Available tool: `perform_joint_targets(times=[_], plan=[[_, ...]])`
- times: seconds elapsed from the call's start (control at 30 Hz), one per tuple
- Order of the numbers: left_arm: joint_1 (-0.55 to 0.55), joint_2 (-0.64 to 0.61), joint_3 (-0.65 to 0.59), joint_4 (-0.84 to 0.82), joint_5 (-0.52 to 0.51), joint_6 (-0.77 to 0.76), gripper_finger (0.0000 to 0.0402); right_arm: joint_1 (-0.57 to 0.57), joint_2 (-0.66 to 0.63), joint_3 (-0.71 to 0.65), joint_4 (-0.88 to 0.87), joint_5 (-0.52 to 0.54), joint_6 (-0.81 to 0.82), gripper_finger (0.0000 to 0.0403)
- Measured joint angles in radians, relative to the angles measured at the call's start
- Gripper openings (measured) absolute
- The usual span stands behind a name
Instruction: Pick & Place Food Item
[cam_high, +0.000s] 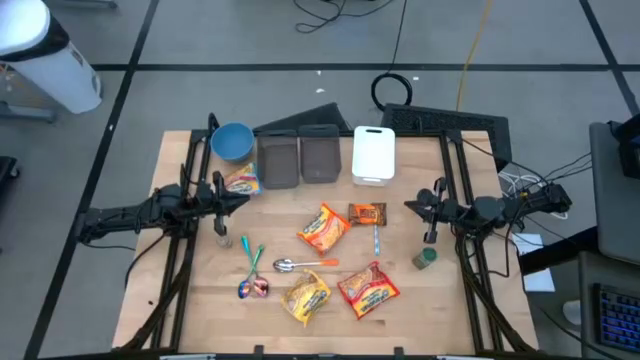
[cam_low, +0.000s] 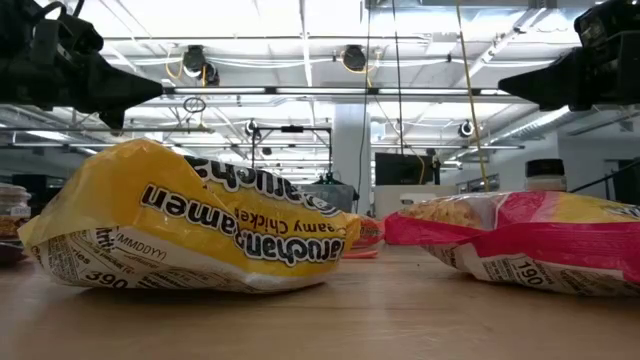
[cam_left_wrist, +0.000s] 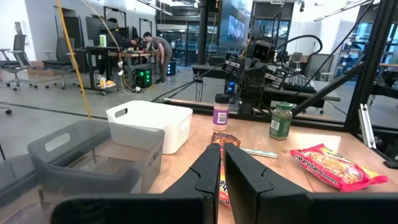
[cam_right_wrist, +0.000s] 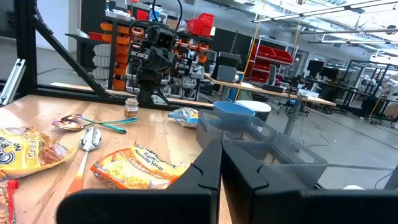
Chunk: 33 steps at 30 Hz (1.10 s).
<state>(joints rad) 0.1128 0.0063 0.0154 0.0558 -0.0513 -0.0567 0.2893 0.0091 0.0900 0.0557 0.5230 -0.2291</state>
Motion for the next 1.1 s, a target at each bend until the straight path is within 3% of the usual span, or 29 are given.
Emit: perform_joint_targets(times=[0.2, 0.4, 0.63, 0.87, 1.1], plan=[[0.000, 0.000, 0.000, 0.000, 0.000, 0.000, 0.0031, 0.000, 0.000, 0.000, 0.000, 0.000, -0.007, 0.0004], [0.000, 0.000, 0.000, 0.000, 0.000, 0.000, 0.0031, -0.008, 0.004, 0.000, 0.016, 0.052, -0.431, 0.0004], [0.000, 0.000, 0.000, 0.000, 0.000, 0.000, 0.0031, -0.008, 0.005, -0.001, 0.043, 0.053, -0.572, 0.0004], [0.000, 0.000, 0.000, 0.000, 0.000, 0.000, 0.0031, -0.008, 0.005, -0.001, 0.043, 0.052, -0.532, 0.0004], [0.000, 0.000, 0.000, 0.000, 0.000, 0.000, 0.0031, -0.007, 0.005, -0.001, 0.046, 0.049, -0.003, 0.0004]])
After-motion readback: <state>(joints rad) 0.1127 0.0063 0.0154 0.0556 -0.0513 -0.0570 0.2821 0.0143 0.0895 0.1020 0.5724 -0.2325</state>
